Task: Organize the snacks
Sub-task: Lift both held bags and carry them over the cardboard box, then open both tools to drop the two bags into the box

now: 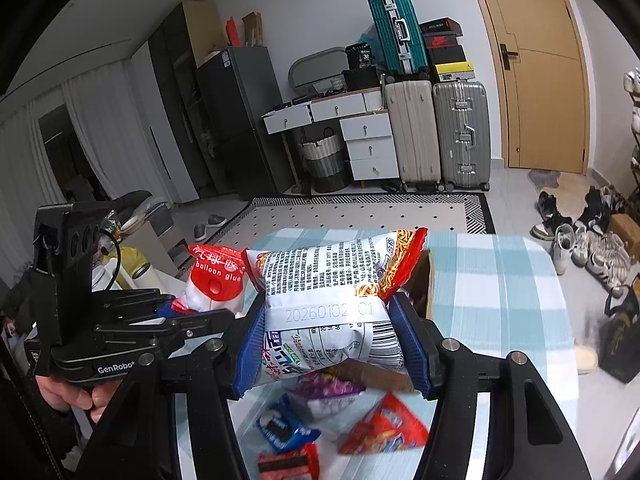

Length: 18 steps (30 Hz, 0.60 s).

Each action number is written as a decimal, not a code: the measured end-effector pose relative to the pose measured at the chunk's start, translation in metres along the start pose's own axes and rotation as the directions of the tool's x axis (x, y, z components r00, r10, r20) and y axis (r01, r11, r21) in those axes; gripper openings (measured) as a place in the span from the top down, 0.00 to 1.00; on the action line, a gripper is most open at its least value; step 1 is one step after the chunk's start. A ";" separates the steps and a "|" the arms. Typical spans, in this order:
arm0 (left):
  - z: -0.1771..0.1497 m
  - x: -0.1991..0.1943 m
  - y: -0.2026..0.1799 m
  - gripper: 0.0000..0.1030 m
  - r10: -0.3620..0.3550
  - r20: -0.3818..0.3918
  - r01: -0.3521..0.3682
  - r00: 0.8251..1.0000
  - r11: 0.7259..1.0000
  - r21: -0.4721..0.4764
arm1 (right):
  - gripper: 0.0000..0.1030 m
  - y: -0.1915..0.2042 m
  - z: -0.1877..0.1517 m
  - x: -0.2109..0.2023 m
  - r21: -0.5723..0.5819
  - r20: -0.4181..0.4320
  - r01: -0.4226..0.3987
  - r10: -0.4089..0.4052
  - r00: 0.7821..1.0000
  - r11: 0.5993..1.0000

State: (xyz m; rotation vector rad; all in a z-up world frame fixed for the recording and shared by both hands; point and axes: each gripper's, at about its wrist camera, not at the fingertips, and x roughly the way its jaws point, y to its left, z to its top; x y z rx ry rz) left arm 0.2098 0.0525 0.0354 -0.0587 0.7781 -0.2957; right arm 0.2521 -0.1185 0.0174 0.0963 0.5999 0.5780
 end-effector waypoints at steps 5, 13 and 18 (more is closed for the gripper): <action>0.020 0.014 0.003 0.80 0.011 -0.004 -0.010 1.000 1.000 0.016 | 0.41 -0.005 0.018 0.016 0.004 -0.006 -0.002 0.003 1.000 1.000; 0.048 0.047 0.011 0.80 0.018 -0.030 -0.018 0.999 0.999 0.029 | 0.41 -0.018 0.032 0.048 0.028 -0.022 -0.002 0.003 1.000 1.000; 0.053 0.076 0.021 0.80 0.018 -0.060 -0.017 0.998 1.000 0.017 | 0.41 -0.029 0.034 0.072 0.046 -0.038 0.013 -0.011 0.999 0.999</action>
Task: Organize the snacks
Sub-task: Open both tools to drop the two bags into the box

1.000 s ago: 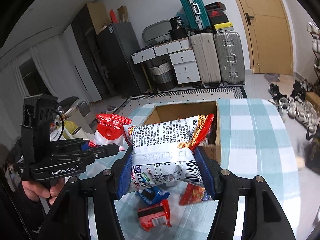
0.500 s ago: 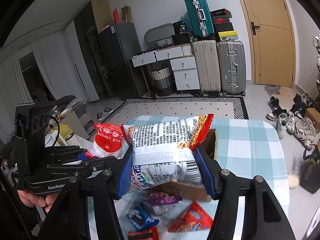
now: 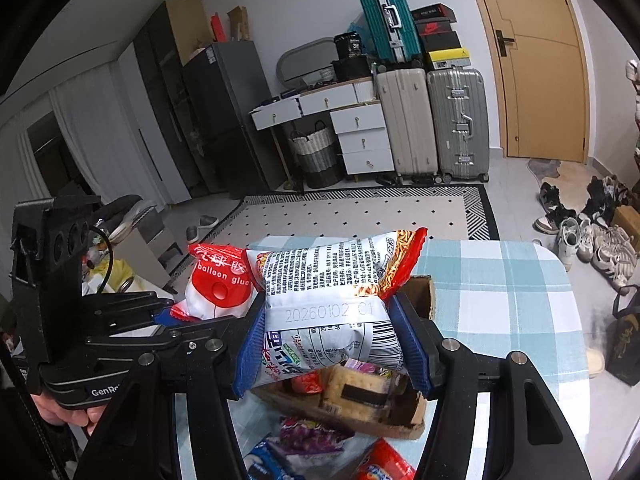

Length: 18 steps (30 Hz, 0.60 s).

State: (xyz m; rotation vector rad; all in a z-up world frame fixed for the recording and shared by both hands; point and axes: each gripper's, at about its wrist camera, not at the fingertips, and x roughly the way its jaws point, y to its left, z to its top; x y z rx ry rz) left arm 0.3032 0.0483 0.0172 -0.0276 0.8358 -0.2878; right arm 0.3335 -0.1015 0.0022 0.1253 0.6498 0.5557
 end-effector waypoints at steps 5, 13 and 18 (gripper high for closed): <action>0.001 0.027 0.007 0.80 -0.010 -0.018 0.010 1.000 1.000 -0.001 | 0.41 -0.006 -0.004 0.026 0.004 -0.031 0.001 -0.001 1.000 1.000; 0.003 0.069 0.024 0.25 0.033 -0.083 -0.036 0.996 0.999 -0.041 | 0.28 -0.023 -0.010 0.054 0.037 -0.050 0.033 -0.031 0.998 0.999; -0.004 0.067 0.035 0.20 0.059 -0.053 -0.062 0.997 0.997 -0.052 | 0.18 -0.036 -0.014 0.047 0.051 -0.014 0.050 -0.049 0.999 0.997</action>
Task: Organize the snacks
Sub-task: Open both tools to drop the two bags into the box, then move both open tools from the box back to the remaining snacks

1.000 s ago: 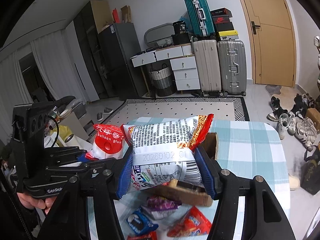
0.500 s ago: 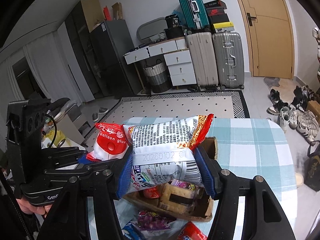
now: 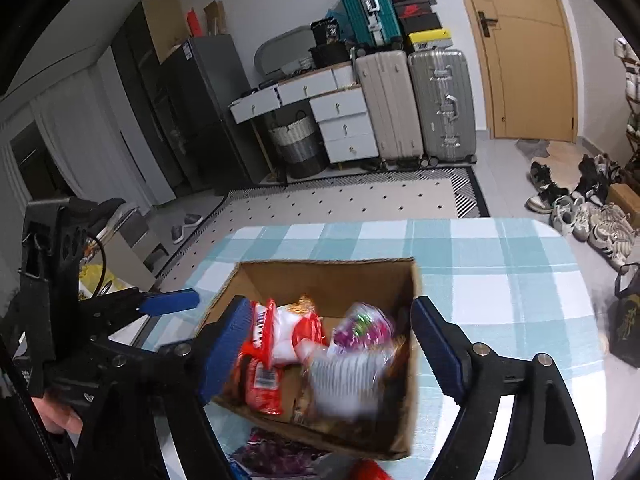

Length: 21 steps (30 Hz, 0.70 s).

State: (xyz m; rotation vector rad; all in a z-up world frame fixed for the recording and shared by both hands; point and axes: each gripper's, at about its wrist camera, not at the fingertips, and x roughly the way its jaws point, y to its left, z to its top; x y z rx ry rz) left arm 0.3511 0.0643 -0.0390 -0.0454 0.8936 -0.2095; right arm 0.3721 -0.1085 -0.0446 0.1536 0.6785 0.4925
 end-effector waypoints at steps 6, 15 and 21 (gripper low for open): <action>-0.009 -0.013 0.003 0.20 0.018 0.008 -0.018 1.000 1.000 0.010 | 0.18 -0.012 -0.001 -0.022 0.029 0.026 0.006 -0.006 1.000 1.000; -0.032 -0.058 -0.009 0.20 0.055 0.042 -0.055 0.998 0.998 0.014 | 0.16 0.003 -0.007 -0.064 0.009 0.061 0.002 -0.003 0.998 1.000; -0.048 -0.092 -0.018 0.19 0.077 0.066 -0.079 0.995 0.997 0.017 | 0.14 0.022 -0.016 -0.097 -0.014 0.091 -0.013 0.015 0.996 1.000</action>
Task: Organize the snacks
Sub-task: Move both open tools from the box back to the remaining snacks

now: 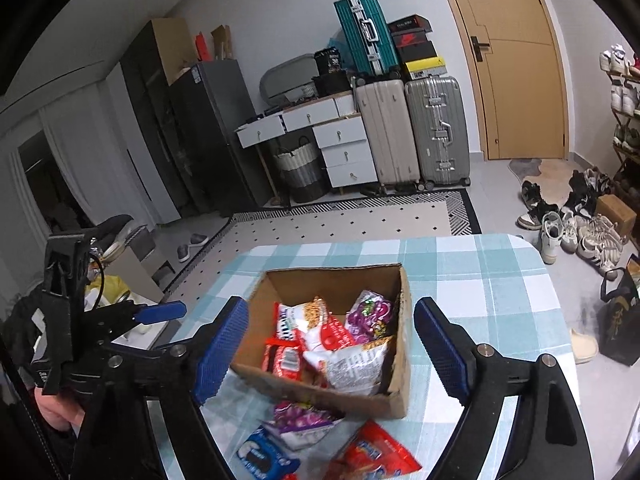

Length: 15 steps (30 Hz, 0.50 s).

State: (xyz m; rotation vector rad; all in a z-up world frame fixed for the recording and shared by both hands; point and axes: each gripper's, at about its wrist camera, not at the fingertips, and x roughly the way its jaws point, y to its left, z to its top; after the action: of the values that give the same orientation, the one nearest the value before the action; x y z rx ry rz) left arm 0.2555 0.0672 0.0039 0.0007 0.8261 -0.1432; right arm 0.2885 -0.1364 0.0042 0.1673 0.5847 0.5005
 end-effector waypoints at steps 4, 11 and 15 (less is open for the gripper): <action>-0.008 -0.023 -0.007 0.17 0.004 0.021 -0.004 1.000 1.000 -0.002 | 0.13 0.015 -0.008 -0.022 -0.038 0.015 0.004 -0.003 1.000 0.999; -0.027 -0.056 -0.019 0.13 0.004 0.040 -0.004 0.999 1.000 -0.004 | 0.09 0.038 -0.026 -0.063 -0.078 0.044 -0.008 0.011 0.999 0.997; -0.041 -0.074 -0.025 0.10 0.008 0.056 -0.007 0.998 1.000 -0.005 | 0.08 0.047 -0.039 -0.082 -0.091 0.053 -0.011 0.015 0.998 0.996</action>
State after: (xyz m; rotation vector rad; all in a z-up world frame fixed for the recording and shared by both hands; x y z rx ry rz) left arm 0.1727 0.0541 0.0313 -0.0044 0.7699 -0.1337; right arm 0.1887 -0.1355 0.0260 0.0982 0.5081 0.5327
